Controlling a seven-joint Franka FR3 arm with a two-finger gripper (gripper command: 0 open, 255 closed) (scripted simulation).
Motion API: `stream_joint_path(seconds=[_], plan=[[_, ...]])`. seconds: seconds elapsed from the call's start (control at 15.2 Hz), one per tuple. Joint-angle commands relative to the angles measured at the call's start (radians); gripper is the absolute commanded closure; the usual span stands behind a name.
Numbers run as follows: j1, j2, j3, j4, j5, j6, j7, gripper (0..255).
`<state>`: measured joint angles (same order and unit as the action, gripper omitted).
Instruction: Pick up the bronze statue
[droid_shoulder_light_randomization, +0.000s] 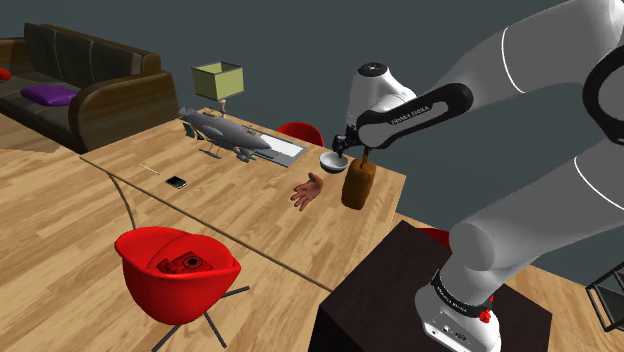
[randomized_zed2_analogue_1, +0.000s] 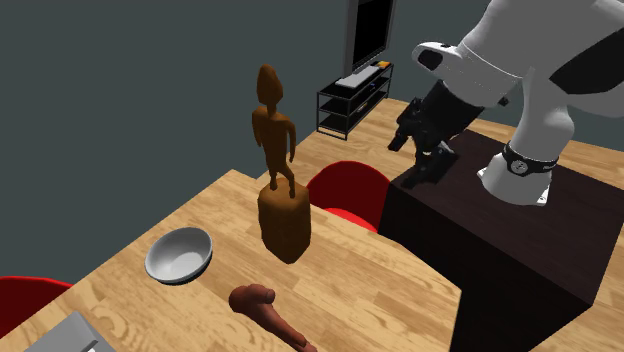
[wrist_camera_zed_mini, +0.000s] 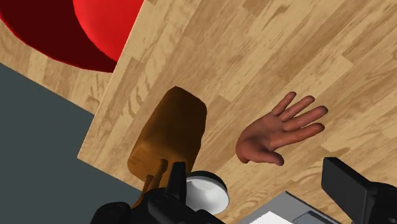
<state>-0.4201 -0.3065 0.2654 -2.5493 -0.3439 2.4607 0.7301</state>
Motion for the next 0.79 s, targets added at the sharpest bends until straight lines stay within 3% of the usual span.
stream_joint_path(seconds=[0.0,0.33,0.73], plan=[[-0.061,0.068,0.028,0.024,-0.102,0.048,0.114,0],[-0.179,0.239,0.065,0.118,-0.396,0.092,0.423,0],[-0.218,0.428,0.022,0.264,-0.701,0.055,0.75,0]])
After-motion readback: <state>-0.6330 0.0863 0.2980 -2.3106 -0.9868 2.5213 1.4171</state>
